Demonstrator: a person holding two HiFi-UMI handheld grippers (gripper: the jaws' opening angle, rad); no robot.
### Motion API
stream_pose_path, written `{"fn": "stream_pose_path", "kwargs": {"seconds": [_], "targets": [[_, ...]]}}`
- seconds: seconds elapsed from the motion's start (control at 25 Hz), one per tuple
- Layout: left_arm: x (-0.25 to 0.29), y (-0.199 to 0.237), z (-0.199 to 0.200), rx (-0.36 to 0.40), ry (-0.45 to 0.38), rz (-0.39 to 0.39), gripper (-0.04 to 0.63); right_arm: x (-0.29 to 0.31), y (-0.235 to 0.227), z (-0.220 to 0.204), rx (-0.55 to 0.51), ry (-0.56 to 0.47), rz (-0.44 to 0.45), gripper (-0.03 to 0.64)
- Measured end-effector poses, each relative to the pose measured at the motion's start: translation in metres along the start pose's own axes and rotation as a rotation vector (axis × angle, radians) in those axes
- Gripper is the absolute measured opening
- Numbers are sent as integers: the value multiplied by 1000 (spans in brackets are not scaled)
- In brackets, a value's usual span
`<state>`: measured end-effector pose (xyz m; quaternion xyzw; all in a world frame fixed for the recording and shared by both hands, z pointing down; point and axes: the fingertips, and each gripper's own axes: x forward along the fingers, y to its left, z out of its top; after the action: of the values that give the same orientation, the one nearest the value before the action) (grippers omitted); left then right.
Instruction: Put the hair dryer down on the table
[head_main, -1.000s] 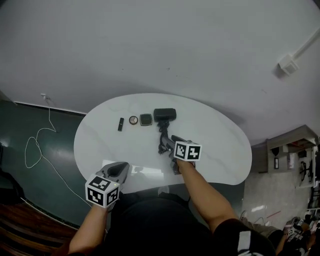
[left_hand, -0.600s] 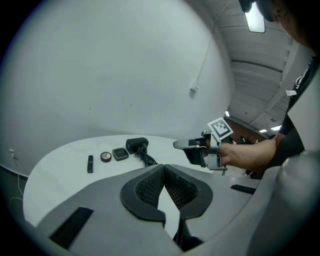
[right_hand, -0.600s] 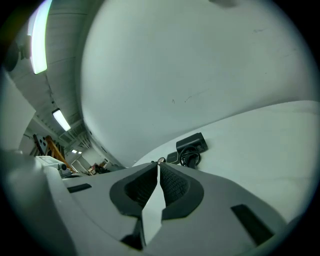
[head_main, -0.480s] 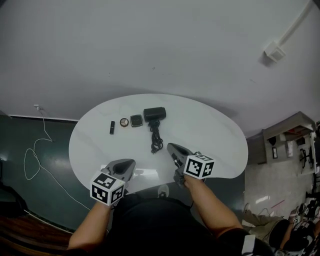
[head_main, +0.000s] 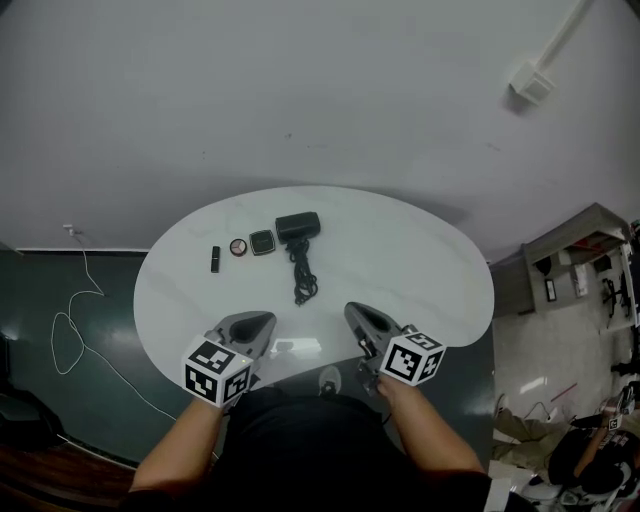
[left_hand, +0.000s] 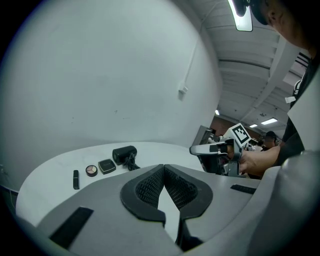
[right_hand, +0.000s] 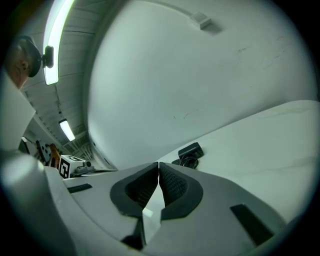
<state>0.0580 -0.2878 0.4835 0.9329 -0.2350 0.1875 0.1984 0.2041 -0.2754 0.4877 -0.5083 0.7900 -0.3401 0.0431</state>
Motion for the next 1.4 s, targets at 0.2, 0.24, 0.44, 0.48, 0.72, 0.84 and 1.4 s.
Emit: {"fn": "stream_pose_path", "kwargs": {"seconds": [0.2,0.24,0.44,0.48,0.72,0.84,1.4], "targets": [[8,-8,5,17,-1,-30,17,-22,8,-1,-11,-22,3,14],[9,-10,5,20,0,-35,17,-26,8,-1,-14,-27,-3,14],[10,-15,7,34,2,-57,17,-38,7,-3,-26,-49,-44,14],[10,-15,8,37,2,-61,17,-40,7,-3,-31,-50,-57,14],[11,-16,7,47,6,-73,17,-42,4,-15,-26,-39,-98,14],[11,-16,7,52,11,-78,17,-43,3,-20,-10,-34,-105,14],[10,-18,8,57,3,-82,17,-42,5,-21,-34,-15,-100,14]]}}
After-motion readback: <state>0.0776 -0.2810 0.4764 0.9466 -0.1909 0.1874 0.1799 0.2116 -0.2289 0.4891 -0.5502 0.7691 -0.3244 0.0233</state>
